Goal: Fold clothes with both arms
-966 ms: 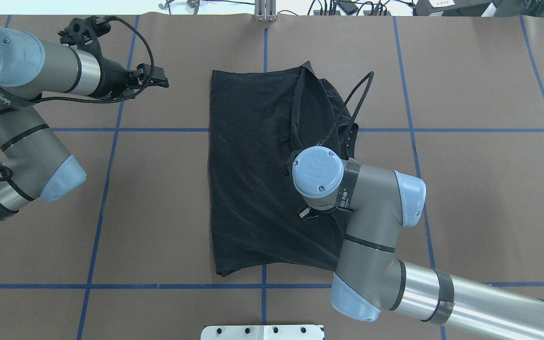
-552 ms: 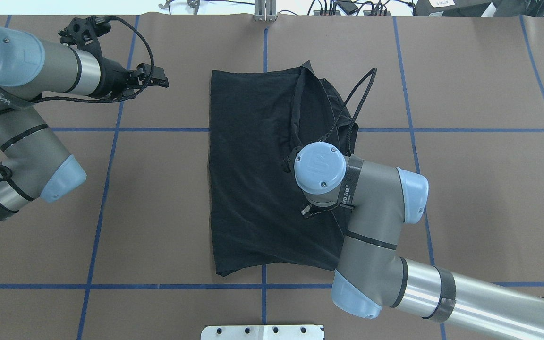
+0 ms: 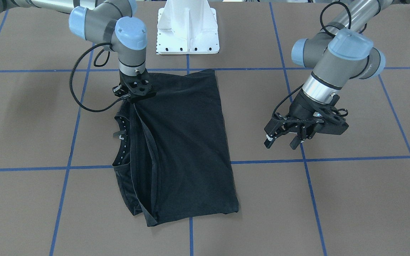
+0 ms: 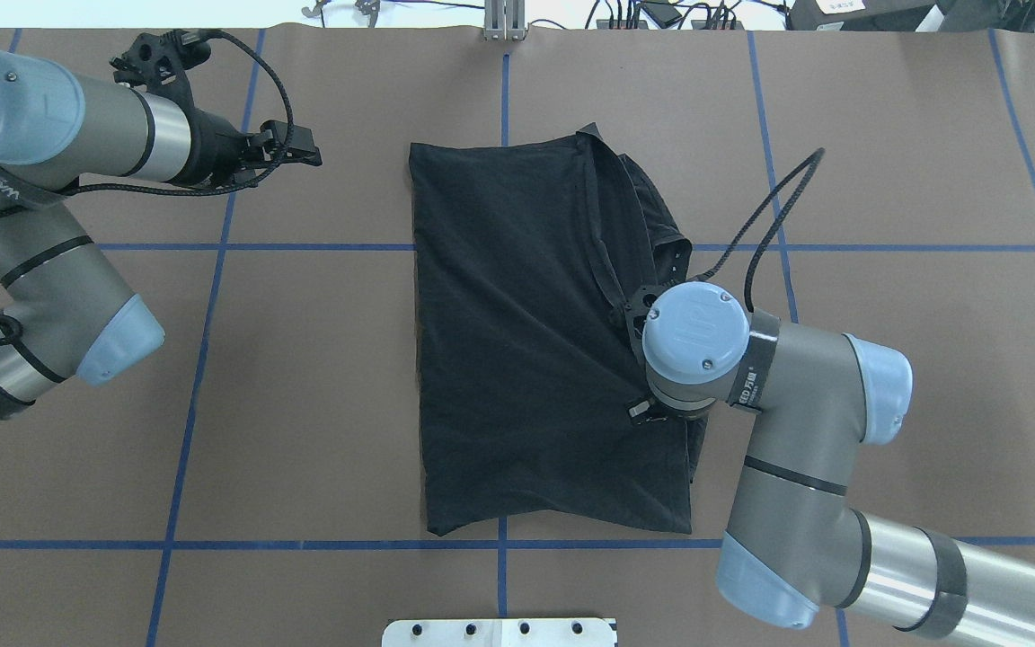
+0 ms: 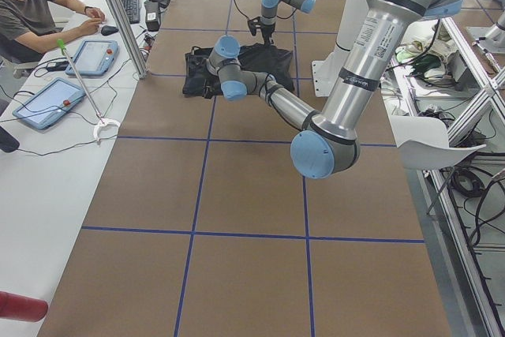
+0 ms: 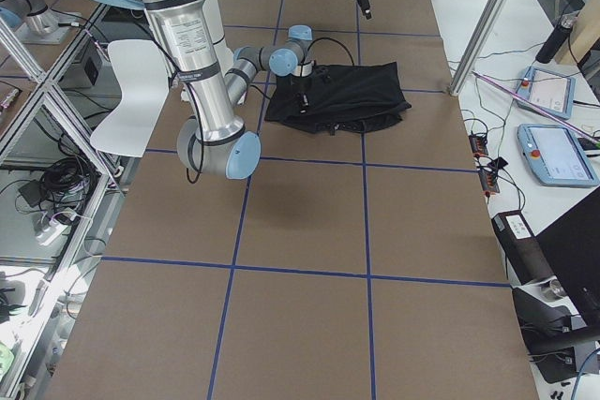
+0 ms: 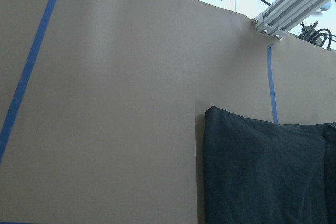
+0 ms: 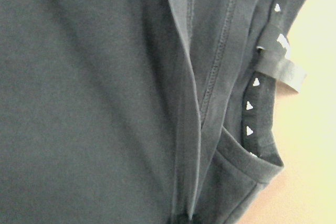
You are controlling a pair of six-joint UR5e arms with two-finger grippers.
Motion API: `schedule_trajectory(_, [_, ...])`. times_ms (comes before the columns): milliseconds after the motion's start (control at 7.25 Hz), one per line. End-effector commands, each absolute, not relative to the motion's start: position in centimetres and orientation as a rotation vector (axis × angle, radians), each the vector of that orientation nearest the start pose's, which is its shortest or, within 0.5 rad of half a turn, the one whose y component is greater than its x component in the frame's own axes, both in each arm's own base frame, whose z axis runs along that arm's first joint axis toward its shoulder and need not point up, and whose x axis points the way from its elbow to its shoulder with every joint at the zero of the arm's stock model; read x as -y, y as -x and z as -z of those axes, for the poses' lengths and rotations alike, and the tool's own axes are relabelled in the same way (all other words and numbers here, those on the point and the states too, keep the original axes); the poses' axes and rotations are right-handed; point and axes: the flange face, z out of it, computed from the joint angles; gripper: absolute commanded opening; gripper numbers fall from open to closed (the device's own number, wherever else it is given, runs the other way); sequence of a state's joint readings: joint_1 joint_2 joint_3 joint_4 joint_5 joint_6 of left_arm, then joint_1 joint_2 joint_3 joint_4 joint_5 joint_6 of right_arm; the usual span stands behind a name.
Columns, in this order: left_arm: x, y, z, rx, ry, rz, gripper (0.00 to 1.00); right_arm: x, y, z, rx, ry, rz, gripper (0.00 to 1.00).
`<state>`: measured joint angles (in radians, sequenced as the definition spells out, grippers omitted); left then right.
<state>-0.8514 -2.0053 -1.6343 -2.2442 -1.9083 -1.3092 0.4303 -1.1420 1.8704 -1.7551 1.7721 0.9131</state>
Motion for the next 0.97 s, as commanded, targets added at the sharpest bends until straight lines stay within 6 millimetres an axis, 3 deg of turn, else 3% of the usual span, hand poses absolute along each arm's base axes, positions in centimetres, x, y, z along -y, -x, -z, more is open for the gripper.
schedule_trajectory(0, [55.4,-35.2,-30.5,-1.147,-0.359,0.323,1.0,34.5,50.0,-32.5,0.596,-0.092,0.214,0.35])
schedule_trajectory(138, [55.4,-35.2,-30.4,-1.148,-0.36,0.323,1.0,34.6,50.0,-32.3,0.6,-0.096,0.211,0.99])
schedule_trajectory(414, [55.4,-35.2,-30.4,-1.149,-0.358,0.326,1.0,34.3,49.1,-30.8,0.639,-0.047,0.004,1.0])
schedule_trajectory(690, [55.3,-35.1,-30.3,-1.151,-0.36,0.325,1.0,33.2,48.0,-29.2,0.68,0.107,-0.473,1.0])
schedule_trajectory(828, [55.3,-35.1,-30.3,-1.151,-0.36,0.325,1.0,32.7,48.4,-28.9,0.728,0.191,-0.689,0.99])
